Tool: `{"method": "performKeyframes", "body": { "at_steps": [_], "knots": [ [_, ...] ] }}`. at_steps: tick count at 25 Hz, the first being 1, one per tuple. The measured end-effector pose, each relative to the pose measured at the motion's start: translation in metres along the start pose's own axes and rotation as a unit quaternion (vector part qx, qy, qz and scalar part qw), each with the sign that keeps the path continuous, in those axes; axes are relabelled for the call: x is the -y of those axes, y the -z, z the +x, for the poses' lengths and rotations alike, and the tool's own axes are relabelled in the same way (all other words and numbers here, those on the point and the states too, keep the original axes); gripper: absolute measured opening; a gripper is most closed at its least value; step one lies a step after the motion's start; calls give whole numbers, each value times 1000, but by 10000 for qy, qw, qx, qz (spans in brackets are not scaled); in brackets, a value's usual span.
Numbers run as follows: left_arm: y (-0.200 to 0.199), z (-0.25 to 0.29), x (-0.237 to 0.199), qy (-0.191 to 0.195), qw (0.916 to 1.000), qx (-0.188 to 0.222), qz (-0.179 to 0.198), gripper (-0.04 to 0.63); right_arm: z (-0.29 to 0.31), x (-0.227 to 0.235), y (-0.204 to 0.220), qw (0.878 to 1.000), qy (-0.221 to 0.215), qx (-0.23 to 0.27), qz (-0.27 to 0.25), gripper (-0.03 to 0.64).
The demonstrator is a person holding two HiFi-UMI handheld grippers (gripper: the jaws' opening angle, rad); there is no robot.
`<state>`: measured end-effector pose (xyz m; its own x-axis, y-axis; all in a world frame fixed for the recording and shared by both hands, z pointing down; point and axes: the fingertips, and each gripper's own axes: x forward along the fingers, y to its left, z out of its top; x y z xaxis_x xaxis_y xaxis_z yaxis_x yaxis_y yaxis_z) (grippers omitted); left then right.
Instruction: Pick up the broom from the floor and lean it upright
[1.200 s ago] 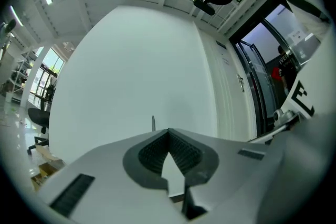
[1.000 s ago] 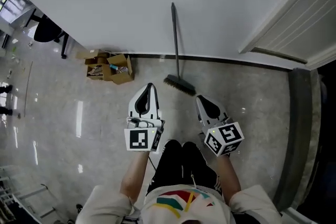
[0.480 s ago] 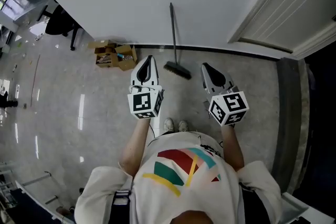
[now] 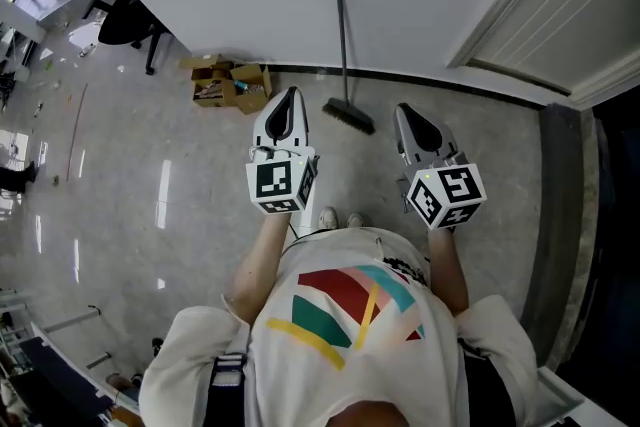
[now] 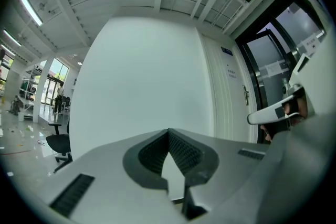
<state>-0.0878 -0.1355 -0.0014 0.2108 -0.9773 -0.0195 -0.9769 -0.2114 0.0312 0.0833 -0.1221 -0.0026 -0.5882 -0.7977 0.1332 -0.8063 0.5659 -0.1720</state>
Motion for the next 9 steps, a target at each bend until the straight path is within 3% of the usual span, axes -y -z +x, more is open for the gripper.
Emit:
{"method": "performKeyframes", "body": {
  "at_steps": [9],
  "knots": [
    [-9,-2,-13,-78,9999,102,-78,44,7,-9,-7,9999,-67,13,-112,12]
  ]
}}
